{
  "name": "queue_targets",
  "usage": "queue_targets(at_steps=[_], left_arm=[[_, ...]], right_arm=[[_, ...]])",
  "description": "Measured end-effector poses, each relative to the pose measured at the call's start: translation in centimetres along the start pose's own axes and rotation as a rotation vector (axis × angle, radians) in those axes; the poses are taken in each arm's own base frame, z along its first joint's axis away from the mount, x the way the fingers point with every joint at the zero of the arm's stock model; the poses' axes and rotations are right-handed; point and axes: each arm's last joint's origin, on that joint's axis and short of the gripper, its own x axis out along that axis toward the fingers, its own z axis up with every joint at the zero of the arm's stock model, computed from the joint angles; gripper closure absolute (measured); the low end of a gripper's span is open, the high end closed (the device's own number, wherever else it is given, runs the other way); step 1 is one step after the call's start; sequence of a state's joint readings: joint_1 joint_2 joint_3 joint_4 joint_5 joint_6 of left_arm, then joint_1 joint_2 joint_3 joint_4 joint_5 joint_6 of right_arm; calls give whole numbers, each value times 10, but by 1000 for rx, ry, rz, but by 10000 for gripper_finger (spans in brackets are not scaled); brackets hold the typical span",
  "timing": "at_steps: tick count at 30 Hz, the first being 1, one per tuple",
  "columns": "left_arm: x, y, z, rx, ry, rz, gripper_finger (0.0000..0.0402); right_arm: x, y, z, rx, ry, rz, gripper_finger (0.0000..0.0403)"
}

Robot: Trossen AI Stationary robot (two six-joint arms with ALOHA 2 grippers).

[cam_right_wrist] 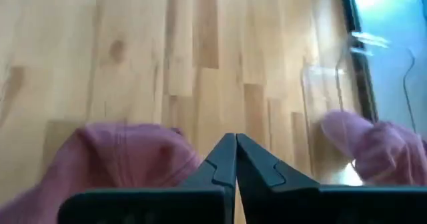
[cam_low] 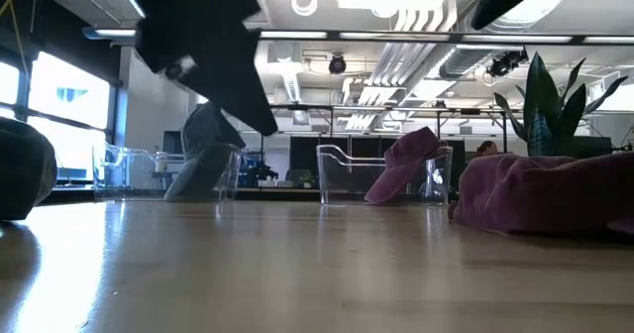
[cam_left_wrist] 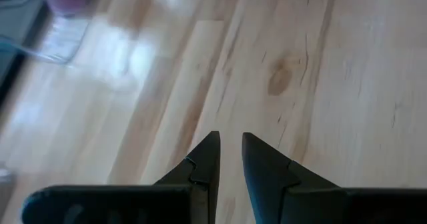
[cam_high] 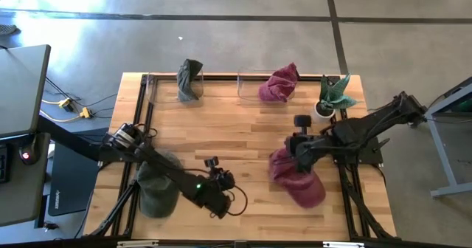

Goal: Pick & Place hat
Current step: Put the red cap into the left transparent bin

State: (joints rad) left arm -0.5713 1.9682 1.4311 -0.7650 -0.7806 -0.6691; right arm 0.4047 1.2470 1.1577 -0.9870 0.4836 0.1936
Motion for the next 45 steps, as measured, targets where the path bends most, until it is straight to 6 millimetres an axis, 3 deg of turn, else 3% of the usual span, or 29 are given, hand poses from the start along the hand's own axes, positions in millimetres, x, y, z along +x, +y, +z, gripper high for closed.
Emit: queue_targets(at_steps=[5, 11, 15, 18, 22, 27, 33, 37, 42, 45], left_arm=[[-7, -7, -7, 17, -24, 13, 342], [-6, -6, -5, -12, -25, 13, 342], [-4, -5, -4, -18, -25, 16, 342], [-3, -4, -4, -22, -23, 17, 342], [-1, -3, -3, -28, -14, 11, 342], [1, -2, -1, -39, -7, 2, 342], [0, -2, -1, -34, -6, 2, 342], [0, -1, -3, -20, 3, 10, 342], [-6, 1, -10, 2, 30, 44, 342], [-10, 1, -13, -11, 36, 57, 342]], right_arm=[[25, 2, -19, -147, 120, 211, 373], [73, 22, -68, -240, 212, 391, 289], [92, 34, -94, -349, 183, 371, 219], [98, 40, -100, -394, 117, 299, 188], [107, 46, -112, -447, 102, 279, 193], [118, 49, -125, -461, 147, 283, 258], [117, 48, -108, -438, 111, 253, 382], [104, 36, -72, -398, 45, 123, 367], [70, 15, -19, -338, -50, -228, 385], [55, 9, -1, -283, -93, -269, 385]])
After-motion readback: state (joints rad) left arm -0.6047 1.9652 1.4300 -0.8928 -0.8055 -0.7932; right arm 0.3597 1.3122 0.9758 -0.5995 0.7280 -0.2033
